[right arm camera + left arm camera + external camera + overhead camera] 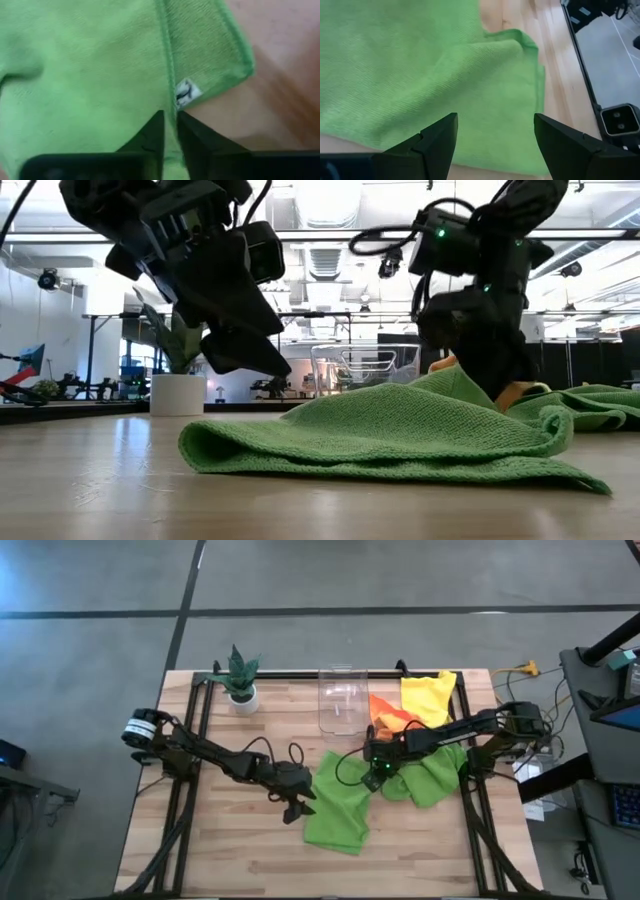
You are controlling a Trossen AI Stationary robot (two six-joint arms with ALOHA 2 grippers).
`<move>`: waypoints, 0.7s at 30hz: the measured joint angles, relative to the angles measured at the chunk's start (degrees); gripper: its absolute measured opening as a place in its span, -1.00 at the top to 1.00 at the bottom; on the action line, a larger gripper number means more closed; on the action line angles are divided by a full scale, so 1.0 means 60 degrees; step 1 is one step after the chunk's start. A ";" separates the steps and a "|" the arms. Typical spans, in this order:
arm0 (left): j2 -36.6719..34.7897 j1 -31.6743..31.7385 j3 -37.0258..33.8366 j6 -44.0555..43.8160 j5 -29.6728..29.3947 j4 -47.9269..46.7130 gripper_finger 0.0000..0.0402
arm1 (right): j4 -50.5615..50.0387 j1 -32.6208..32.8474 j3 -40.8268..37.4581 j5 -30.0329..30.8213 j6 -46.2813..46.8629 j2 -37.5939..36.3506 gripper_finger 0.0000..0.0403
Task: Fold microfiber towels
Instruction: Fold the top green towel
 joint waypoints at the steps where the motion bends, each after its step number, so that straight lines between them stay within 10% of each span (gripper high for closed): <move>1: 0.0000 0.0043 0.0000 0.0001 -0.0012 0.0020 -0.23 | 0.0004 -0.0001 0.0004 -0.0012 -0.0084 -0.0022 0.89; 21: -0.0004 0.0182 0.0004 0.0007 -0.0013 0.0069 -0.23 | -0.0579 -0.0994 0.0833 0.1332 -0.2250 -0.0009 0.96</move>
